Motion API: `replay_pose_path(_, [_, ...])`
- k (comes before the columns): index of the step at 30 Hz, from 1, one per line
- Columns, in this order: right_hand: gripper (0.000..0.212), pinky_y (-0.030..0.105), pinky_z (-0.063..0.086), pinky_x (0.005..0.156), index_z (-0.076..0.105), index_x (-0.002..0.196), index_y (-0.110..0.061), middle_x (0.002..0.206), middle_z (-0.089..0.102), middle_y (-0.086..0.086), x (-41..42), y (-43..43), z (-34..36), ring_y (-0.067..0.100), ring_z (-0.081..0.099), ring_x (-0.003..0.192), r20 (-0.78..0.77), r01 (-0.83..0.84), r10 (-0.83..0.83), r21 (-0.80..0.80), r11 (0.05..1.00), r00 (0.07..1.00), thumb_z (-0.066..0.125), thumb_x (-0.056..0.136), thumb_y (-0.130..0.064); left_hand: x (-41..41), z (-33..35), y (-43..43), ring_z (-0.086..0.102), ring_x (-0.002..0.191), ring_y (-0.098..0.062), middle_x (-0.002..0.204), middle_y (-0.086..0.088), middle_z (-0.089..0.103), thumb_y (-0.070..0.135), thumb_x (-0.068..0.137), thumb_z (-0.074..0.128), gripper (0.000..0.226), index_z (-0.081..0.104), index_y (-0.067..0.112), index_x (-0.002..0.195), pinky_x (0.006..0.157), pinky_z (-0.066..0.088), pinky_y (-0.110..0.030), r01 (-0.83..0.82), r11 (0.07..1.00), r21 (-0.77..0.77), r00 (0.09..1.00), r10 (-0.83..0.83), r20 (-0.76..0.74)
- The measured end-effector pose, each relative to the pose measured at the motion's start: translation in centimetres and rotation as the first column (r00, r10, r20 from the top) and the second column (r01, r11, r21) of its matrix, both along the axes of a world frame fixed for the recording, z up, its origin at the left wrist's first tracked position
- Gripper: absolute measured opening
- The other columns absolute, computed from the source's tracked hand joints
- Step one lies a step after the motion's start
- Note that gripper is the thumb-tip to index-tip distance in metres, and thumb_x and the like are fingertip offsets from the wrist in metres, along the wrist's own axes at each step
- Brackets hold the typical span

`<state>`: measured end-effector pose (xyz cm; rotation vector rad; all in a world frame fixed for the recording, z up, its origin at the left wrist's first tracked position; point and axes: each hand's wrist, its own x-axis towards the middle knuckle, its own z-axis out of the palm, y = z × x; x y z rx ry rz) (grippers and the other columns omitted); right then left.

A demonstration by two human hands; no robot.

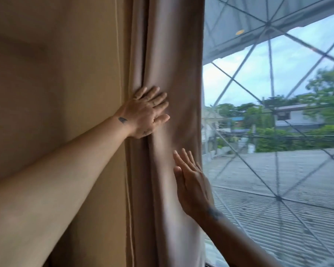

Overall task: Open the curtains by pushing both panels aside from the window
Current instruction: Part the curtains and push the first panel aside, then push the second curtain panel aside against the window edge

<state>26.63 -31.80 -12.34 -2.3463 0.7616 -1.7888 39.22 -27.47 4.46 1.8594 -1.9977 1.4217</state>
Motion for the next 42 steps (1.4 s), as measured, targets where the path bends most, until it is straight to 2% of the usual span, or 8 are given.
replay_pose_path(3, [0.052,0.047,0.029,0.109,0.04,0.131,-0.024,0.144,0.036,0.012,-6.3,0.5,-1.8,0.024,0.022,0.136,-0.051,0.17,-0.17,-0.002,0.985,0.984,0.021,0.086,-0.041,-3.2,-2.6,-0.5,0.003,0.148,-0.022,0.16,-0.003,0.013,0.059,0.074,-0.007,0.09,0.022,0.016,0.148,0.117,-0.004,-0.037,0.179,0.982,-0.064,0.977,-0.185,-0.106])
replay_pose_path(6, [0.05,0.053,0.03,0.107,0.041,0.13,-0.023,0.143,0.037,0.016,-13.3,1.6,-2.8,0.032,0.021,0.136,-0.106,0.364,-0.362,0.005,0.931,0.926,0.023,0.086,-0.039,-7.3,-5.4,-1.3,0.005,0.148,-0.02,0.159,-0.001,0.015,0.059,0.077,-0.003,0.085,0.024,0.019,0.148,0.116,-0.004,-0.038,0.315,0.946,-0.079,0.926,-0.325,-0.19])
replay_pose_path(11, [0.049,0.058,0.032,0.104,0.042,0.129,-0.019,0.141,0.039,0.02,-24.6,4.5,-2.2,0.038,0.026,0.134,-0.192,0.671,-0.667,-0.052,0.739,0.72,0.024,0.087,-0.037,-14.4,-8.9,-2.3,0.016,0.146,-0.017,0.157,0.004,0.022,0.058,0.075,-0.004,0.086,0.031,0.021,0.145,0.117,0.009,-0.048,0.479,0.87,-0.116,0.846,-0.493,-0.204])
replay_pose_path(18, [0.055,0.055,0.017,0.11,0.032,0.135,-0.02,0.147,0.029,0.018,-36.8,11.0,2.0,0.035,0.017,0.138,-0.294,0.913,-0.909,-0.194,0.358,0.294,0.016,0.086,-0.04,-25.0,-10.3,-2.8,0.017,0.145,-0.025,0.155,-0.007,0.027,0.057,0.077,0.005,0.086,0.034,0.012,0.144,0.115,0.009,-0.053,0.733,0.665,-0.14,0.599,-0.73,-0.331])
replay_pose_path(24, [0.046,0.063,0.02,0.106,0.038,0.131,-0.015,0.143,0.035,0.023,-44.1,14.7,6.8,0.04,0.024,0.135,-0.376,0.901,-0.914,-0.434,0.025,-0.155,0.03,0.089,-0.034,-34.5,-11.6,-1.4,0.01,0.146,-0.024,0.157,-0.005,0.02,0.056,0.078,0.006,0.084,0.033,0.013,0.144,0.116,0.006,-0.05,0.857,0.483,-0.181,0.378,-0.827,-0.416])
replay_pose_path(31, [0.046,0.059,0.002,0.111,0.031,0.135,-0.018,0.15,0.022,0.018,-50.5,17.6,12.0,0.033,0.008,0.14,-0.336,0.774,-0.833,-0.613,-0.161,-0.44,0.039,0.093,-0.036,-45.7,-16.6,2.8,-0.016,0.135,-0.01,0.16,0.0,0.005,0.059,0.078,0.0,0.084,0.017,0.018,0.149,0.118,0.0,-0.038,0.958,0.239,-0.161,0.086,-0.771,-0.631])
replay_pose_path(36, [0.048,0.057,0.0,0.112,0.029,0.136,-0.019,0.151,0.021,0.016,-52.6,18.9,13.9,0.032,0.007,0.14,-0.301,0.726,-0.81,-0.656,-0.206,-0.502,0.035,0.093,-0.04,-52.4,-19.5,6.3,-0.015,0.141,-0.007,0.16,0.002,-0.005,0.051,0.095,0.024,0.065,0.008,0.019,0.15,0.119,-0.001,-0.033,0.984,0.123,-0.129,-0.029,-0.602,-0.798])
replay_pose_path(42, [0.049,0.056,0.001,0.112,0.026,0.136,-0.022,0.151,0.019,0.014,-54.6,19.4,14.1,0.031,0.005,0.14,-0.312,0.707,-0.785,-0.674,-0.213,-0.535,0.034,0.093,-0.043,-58.9,-20.5,12.2,-0.013,0.144,-0.009,0.159,0.003,-0.009,0.087,0.06,0.004,0.115,-0.002,0.017,0.15,0.117,0.0,-0.025,0.953,-0.03,-0.3,-0.292,-0.338,-0.895])
